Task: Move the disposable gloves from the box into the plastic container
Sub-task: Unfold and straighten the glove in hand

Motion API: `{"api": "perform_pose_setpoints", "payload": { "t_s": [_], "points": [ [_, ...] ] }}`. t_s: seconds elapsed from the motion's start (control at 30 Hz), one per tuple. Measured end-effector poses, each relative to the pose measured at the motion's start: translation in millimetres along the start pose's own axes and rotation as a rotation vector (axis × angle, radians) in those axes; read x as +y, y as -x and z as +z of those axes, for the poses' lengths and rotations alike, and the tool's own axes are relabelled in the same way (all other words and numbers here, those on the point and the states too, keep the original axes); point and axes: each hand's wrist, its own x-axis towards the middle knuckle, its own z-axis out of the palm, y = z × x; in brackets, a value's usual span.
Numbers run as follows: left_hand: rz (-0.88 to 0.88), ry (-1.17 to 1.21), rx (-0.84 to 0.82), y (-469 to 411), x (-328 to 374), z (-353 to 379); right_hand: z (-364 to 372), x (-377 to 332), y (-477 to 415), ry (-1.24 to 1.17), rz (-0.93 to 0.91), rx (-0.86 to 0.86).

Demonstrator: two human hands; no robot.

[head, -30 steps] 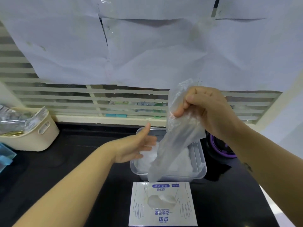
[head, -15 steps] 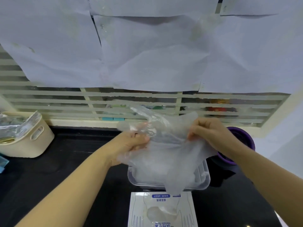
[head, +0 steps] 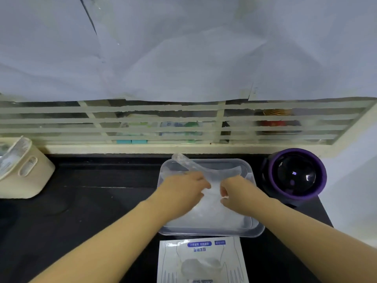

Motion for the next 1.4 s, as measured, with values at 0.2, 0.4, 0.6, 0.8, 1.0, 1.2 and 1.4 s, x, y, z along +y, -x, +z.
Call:
{"api": "perform_pose_setpoints", "payload": {
  "t_s": [0.2, 0.4, 0.6, 0.8, 1.0, 1.2, 1.4],
  "points": [
    [-0.127, -0.060, -0.413, -26, -9, 36, 7, -11, -6, 0.293, -0.060, -0.110],
    [-0.175, -0.009, -0.507, -34, -14, 53, 0, -16, -3, 0.519, -0.049, -0.261],
    [-0.178, -0.053, -0.545, -32, -20, 63, -3, -18, -9, 0.633, -0.051, -0.076],
    [-0.065, -0.335, -0.568, -31, -19, 56, 15, -18, -27, 0.386, -0.182, -0.118],
    [-0.100, -0.289, -0.505, -38, -18, 45, 34, -21, -29, 0.135, -0.044, -0.322],
    [-0.143, -0.177, -0.486, -41, 0, 48, 34, -26, -27, 0.334, -0.041, -0.264],
    [-0.286, -0.195, -0.716, -37, -6, 74, 50, -19, -32, 0.340, 0.075, -0.348]
  ]
}}
